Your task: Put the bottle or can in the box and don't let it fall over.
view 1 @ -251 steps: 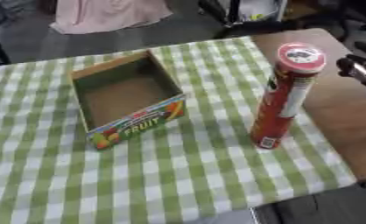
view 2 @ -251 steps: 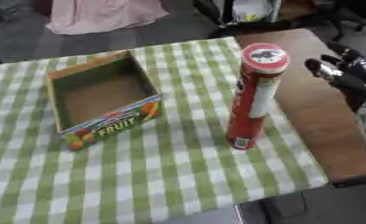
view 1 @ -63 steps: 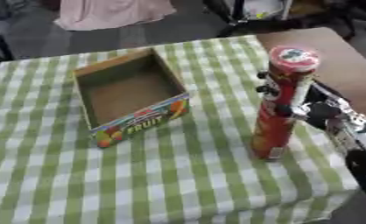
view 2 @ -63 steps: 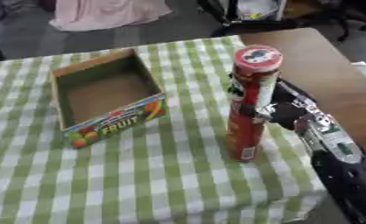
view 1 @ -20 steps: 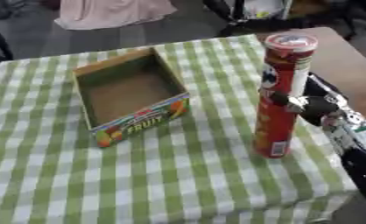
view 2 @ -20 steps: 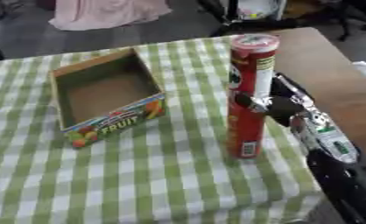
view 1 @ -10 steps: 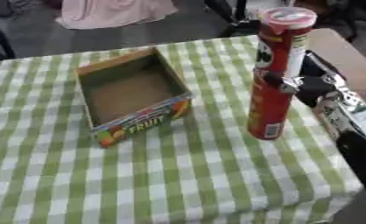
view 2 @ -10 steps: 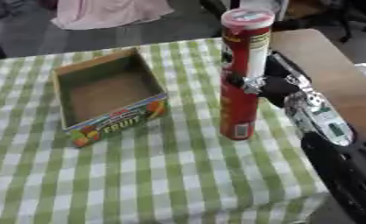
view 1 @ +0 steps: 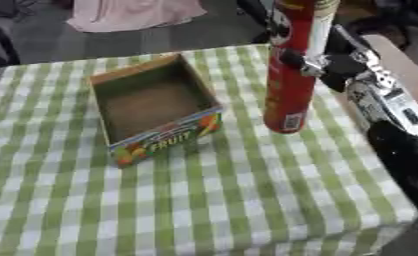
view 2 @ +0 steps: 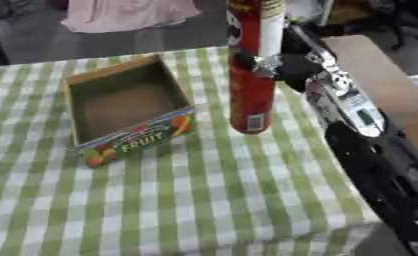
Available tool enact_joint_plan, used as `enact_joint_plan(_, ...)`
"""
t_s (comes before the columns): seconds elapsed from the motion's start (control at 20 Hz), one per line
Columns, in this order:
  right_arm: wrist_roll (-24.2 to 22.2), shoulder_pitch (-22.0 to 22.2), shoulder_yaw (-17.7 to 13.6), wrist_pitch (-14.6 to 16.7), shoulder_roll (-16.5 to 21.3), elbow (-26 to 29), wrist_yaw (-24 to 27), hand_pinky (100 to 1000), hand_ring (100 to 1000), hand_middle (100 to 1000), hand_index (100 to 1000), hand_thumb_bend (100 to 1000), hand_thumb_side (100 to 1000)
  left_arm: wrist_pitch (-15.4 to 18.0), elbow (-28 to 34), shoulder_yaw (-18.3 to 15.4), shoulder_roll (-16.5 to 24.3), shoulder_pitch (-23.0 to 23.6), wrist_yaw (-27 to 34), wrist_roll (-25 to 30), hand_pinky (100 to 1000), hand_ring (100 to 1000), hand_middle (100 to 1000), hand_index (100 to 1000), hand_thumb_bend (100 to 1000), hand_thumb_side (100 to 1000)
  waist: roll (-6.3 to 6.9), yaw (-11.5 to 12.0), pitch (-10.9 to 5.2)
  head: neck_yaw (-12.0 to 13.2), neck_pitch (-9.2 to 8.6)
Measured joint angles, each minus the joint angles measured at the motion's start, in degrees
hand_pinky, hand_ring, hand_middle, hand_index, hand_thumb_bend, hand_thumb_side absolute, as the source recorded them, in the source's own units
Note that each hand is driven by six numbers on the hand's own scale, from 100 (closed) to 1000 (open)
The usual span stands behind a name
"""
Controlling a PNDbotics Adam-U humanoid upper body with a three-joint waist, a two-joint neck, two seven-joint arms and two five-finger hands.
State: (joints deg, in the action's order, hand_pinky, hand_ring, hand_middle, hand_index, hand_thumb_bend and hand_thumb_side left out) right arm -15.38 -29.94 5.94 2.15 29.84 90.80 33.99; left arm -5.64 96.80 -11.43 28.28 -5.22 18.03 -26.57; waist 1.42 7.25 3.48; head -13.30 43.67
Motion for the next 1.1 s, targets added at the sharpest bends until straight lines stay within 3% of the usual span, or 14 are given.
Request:
enact_joint_plan(0.5,1.29,-11.34,0.85,-0.3,-7.82,-5.58,-4.53,284,483,559,517,436,100,-0.06,0.0,0.33,-0.03,-0.45,0.0,0.28,762,780,714,747,662,616,-0.43,1.21,0.02,-0.66,-0.02)
enact_joint_plan(1.1,4.95,-20.32,0.74,1.48,-16.31,-12.86,-9.56,291,479,551,515,425,100,-0.15,0.02,0.68,-0.53,-1.44,0.07,0.59,763,779,712,746,660,615,-0.59,2.33,0.79,-1.52,-0.57)
